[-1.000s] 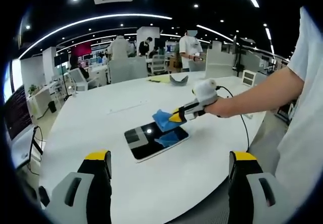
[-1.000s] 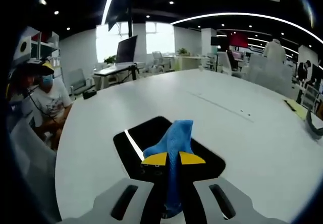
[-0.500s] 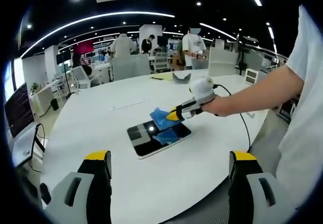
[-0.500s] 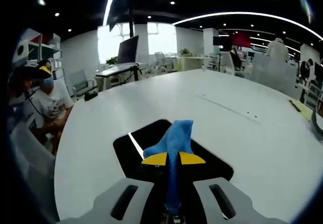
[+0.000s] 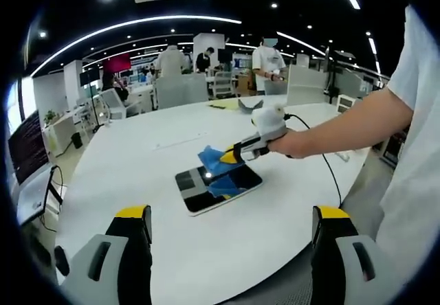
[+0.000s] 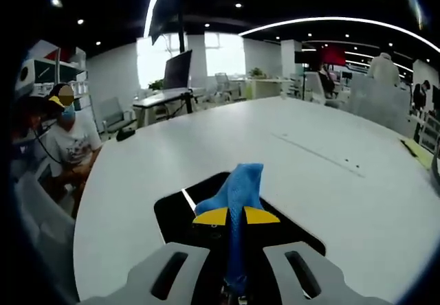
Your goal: Wipe the mirror surface with the cleaning cloth until all visible marks leave the cleaned area.
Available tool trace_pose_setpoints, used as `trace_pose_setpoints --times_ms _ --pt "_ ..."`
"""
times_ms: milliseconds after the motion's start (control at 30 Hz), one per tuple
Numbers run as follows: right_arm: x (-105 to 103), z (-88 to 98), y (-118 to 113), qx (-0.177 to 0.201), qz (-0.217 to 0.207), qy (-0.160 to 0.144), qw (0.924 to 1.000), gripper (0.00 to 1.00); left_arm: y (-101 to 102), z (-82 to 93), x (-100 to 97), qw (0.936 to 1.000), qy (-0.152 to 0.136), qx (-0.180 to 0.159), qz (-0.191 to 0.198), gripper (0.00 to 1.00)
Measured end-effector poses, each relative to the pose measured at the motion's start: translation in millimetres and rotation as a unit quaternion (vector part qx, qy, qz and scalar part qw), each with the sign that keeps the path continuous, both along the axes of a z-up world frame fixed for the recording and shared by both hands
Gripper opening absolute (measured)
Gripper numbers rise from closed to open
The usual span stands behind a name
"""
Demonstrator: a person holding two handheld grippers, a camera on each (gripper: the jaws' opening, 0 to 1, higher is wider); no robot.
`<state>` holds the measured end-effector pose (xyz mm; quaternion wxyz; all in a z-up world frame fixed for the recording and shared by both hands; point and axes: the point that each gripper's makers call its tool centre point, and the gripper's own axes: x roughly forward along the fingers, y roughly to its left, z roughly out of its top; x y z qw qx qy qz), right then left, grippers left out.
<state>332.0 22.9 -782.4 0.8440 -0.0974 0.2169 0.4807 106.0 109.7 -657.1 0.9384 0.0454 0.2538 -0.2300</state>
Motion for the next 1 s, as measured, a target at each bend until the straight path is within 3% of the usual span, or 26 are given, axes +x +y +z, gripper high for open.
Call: trace_pose_setpoints --times_ms 1000 --pt "11.0 -6.1 51.0 0.007 0.031 0.004 0.9995 0.02 22.6 -10.3 -7.1 0.9994 0.018 0.002 0.030 0.98"
